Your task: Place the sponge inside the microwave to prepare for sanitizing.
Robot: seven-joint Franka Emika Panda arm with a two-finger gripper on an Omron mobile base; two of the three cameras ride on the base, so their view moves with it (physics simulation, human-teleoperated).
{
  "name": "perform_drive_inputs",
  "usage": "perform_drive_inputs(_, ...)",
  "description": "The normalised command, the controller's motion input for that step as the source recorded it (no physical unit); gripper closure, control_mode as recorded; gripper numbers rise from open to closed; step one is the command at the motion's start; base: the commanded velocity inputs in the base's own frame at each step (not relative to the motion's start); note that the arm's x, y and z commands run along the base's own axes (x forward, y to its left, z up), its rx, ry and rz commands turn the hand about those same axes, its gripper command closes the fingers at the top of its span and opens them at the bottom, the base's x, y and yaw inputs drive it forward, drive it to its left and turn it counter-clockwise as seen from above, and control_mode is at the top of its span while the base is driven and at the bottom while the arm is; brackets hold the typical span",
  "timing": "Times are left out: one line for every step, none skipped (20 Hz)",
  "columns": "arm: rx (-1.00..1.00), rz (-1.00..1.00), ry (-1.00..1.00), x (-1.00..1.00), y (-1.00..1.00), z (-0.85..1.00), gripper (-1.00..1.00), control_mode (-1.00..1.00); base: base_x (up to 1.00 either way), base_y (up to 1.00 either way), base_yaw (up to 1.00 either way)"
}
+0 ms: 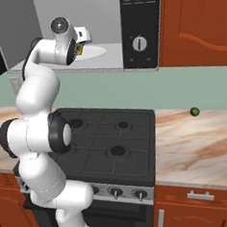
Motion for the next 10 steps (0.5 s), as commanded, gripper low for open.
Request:
perform_drive_inputs(0.0,0.0,-0.04,-0.03,0.0,0.2,-1.0,-1.0,0.0,0.0,0.0)
perform_drive_inputs(0.0,0.0,-0.05,-0.02,0.0,0.23,-1.0,-1.0,0.0,0.0,0.0)
perform_drive_inputs(0.0,0.0,-0.02,0.0,0.0,0.26,-1.0,-1.0,0.0,0.0,0.0)
perform_drive_inputs(0.0,0.0,0.0,0.0,0.0,0.23,-1.0,-1.0,0.0,0.0,0.0)
perform_drive_inputs(0.0,0.0,-0.02,0.0,0.0,0.27,-1.0,-1.0,0.0,0.0,0.0)
perform_drive_inputs(0.0,0.0,-0.03,0.0,0.0,0.26,-1.0,-1.0,0.0,0.0,0.0)
perform_drive_inputs(0.0,0.0,0.0,-0.04,0.0,0.19,-1.0,-1.0,0.0,0.0,0.0)
perform_drive_inputs(0.0,0.0,0.0,-0.12,-0.01,0.14,-1.0,-1.0,0.0,0.0,0.0)
perform_drive_inputs(0.0,0.0,0.0,-0.17,-0.05,0.1,-1.0,-1.0,0.0,0.0,0.0)
perform_drive_inputs(0.0,0.0,0.0,-0.21,-0.08,0.07,-1.0,-1.0,0.0,0.0,0.0)
